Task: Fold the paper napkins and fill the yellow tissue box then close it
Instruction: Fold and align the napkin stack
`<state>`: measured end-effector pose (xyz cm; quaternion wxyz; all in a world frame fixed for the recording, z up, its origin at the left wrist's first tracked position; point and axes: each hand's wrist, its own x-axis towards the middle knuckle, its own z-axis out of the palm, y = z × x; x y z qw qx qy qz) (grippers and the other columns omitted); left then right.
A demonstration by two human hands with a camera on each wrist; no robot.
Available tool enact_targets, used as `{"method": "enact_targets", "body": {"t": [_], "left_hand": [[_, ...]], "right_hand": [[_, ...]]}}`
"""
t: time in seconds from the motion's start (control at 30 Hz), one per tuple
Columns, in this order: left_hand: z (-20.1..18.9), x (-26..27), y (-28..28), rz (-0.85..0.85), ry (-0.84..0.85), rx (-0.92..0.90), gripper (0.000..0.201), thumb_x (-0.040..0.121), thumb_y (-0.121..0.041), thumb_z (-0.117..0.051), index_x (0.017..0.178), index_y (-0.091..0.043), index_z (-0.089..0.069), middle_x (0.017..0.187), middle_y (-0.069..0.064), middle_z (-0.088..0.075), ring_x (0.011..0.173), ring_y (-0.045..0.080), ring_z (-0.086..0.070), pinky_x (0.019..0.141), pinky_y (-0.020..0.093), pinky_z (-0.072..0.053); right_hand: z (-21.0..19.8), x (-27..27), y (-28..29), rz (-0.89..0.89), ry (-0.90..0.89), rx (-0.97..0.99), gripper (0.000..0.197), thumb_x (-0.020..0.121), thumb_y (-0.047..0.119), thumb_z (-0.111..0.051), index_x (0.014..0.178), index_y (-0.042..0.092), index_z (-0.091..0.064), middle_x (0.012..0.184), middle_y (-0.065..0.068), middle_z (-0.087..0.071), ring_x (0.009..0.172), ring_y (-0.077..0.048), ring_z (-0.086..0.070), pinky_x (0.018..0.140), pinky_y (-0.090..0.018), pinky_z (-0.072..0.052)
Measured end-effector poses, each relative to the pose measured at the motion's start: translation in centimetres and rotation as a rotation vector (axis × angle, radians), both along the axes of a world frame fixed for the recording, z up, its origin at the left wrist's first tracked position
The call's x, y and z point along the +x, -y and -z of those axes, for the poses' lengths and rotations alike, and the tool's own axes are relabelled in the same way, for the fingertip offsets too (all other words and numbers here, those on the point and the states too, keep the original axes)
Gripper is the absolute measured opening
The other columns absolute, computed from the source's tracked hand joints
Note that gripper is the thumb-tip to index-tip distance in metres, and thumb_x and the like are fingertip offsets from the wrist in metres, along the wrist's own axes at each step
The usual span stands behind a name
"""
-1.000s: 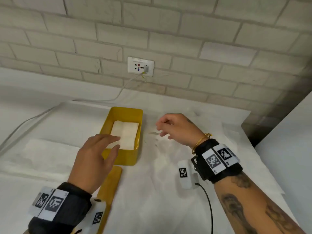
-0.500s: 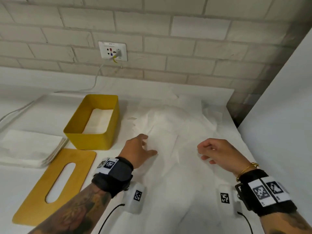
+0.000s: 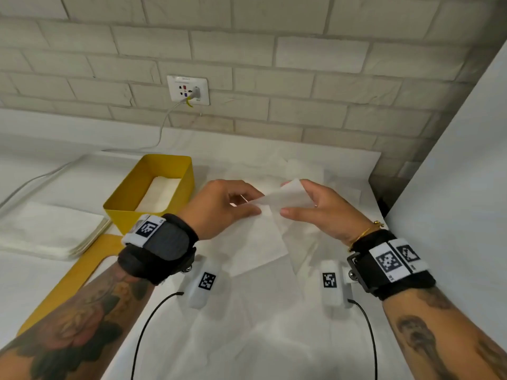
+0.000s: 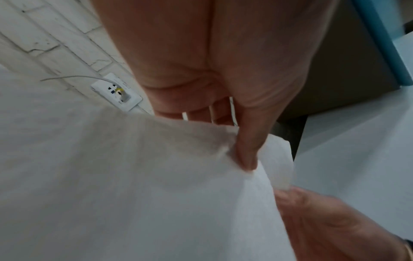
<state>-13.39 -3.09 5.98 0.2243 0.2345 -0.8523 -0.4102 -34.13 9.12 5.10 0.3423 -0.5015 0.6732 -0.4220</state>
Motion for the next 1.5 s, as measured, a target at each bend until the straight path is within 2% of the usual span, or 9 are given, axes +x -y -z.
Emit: {"method": "enact_targets", "body": {"t": [0.23,0.43,0.73,0.87,0.97,1.1,1.23,1.33,1.5], "left_hand": [[3.4,1.9,0.9,-0.097,0.266,0.043,0.058,0.079,-0.028,-0.086,0.129,-0.031,-0.056,0.124,-0.015,-0.060,0.114,0.005,-0.056,0.088,0.014,-0.044],[6.7,3.1,2.3,-0.205,0.423,0.060,0.058,0.083,-0.024,-0.083,0.133,-0.031,-0.055,0.101,-0.003,-0.063,0.084,0.010,-0.059,0.067,0.013,-0.044],[3.8,-1.6,1.2,-0.153,-0.052,0.537,0.130,0.054,-0.051,-0.096,0.153,-0.051,-0.013,0.121,-0.001,-0.073,0.118,0.011,-0.065,0.113,0.041,-0.039],[3.4,-3.1,0.2,-0.081,-0.170,0.427,0.112,0.077,-0.011,-0.086,0.154,-0.050,-0.015,0.098,0.003,-0.079,0.103,0.013,-0.072,0.103,0.027,-0.047],[3.3,-3.4,0.1,-0.111,-0.181,0.216,0.073,0.084,-0.008,-0.080,0.140,-0.044,-0.050,0.073,-0.005,-0.069,0.085,0.006,-0.072,0.087,0.016,-0.051],[3.1,-3.3,0.5,-0.159,-0.120,0.015,0.010,0.087,-0.016,-0.079,0.094,-0.024,-0.081,0.085,-0.004,-0.076,0.083,0.014,-0.072,0.083,0.034,-0.057],[1.8,-3.1,0.2,-0.183,-0.096,-0.135,0.003,0.089,-0.025,-0.078,0.088,-0.024,-0.081,0.081,-0.009,-0.073,0.077,0.007,-0.065,0.075,0.025,-0.053],[0.6,-2.9,-0.1,-0.152,-0.088,-0.275,0.003,0.087,-0.027,-0.079,0.089,-0.026,-0.080,0.081,-0.007,-0.061,0.077,0.008,-0.057,0.073,0.023,-0.046],[-2.4,-1.8,-0.1,-0.123,-0.104,-0.326,0.014,0.083,-0.040,-0.080,0.093,-0.032,-0.077,0.106,-0.007,-0.060,0.107,0.009,-0.053,0.091,0.014,-0.038]], "right_hand": [[1.8,-2.0,1.9,0.197,0.054,-0.037,0.032,0.085,0.033,-0.080,0.108,0.011,-0.075,0.117,-0.004,-0.074,0.115,-0.026,-0.067,0.100,-0.037,-0.047],[0.3,-5.3,0.8,0.437,0.309,-0.073,0.027,0.092,0.018,-0.073,0.117,0.009,-0.071,0.122,-0.011,-0.072,0.106,-0.028,-0.071,0.076,-0.031,-0.055],[0.7,-7.1,-0.4,0.426,0.635,-0.138,0.038,0.088,0.014,-0.071,0.123,-0.001,-0.067,0.117,-0.016,-0.073,0.100,-0.026,-0.072,0.071,-0.032,-0.061],[2.3,-7.0,-1.3,0.422,0.700,-0.078,0.044,0.088,0.015,-0.071,0.127,-0.005,-0.064,0.118,-0.019,-0.072,0.097,-0.028,-0.072,0.072,-0.035,-0.062],[3.6,-6.8,-2.1,0.430,0.695,-0.048,0.040,0.089,0.014,-0.071,0.126,-0.003,-0.066,0.118,-0.018,-0.073,0.104,-0.031,-0.071,0.087,-0.044,-0.060],[4.4,-6.0,-3.0,0.442,0.584,-0.001,0.033,0.093,0.017,-0.071,0.125,0.011,-0.067,0.120,-0.012,-0.073,0.108,-0.029,-0.070,0.097,-0.049,-0.055],[2.8,-4.0,-3.1,0.588,0.032,-0.086,0.051,0.084,0.044,-0.077,0.128,0.029,-0.055,0.130,0.004,-0.061,0.116,-0.011,-0.058,0.099,-0.035,-0.048],[0.5,-1.2,-2.8,0.298,-0.295,-0.183,0.056,0.077,0.051,-0.079,0.126,0.042,-0.055,0.134,0.022,-0.051,0.128,0.000,-0.044,0.105,-0.027,-0.035],[-1.4,1.1,-0.6,0.151,-0.283,-0.261,0.003,0.090,0.029,-0.075,0.092,0.028,-0.075,0.093,0.014,-0.076,0.093,0.001,-0.068,0.094,-0.034,-0.054]]}}
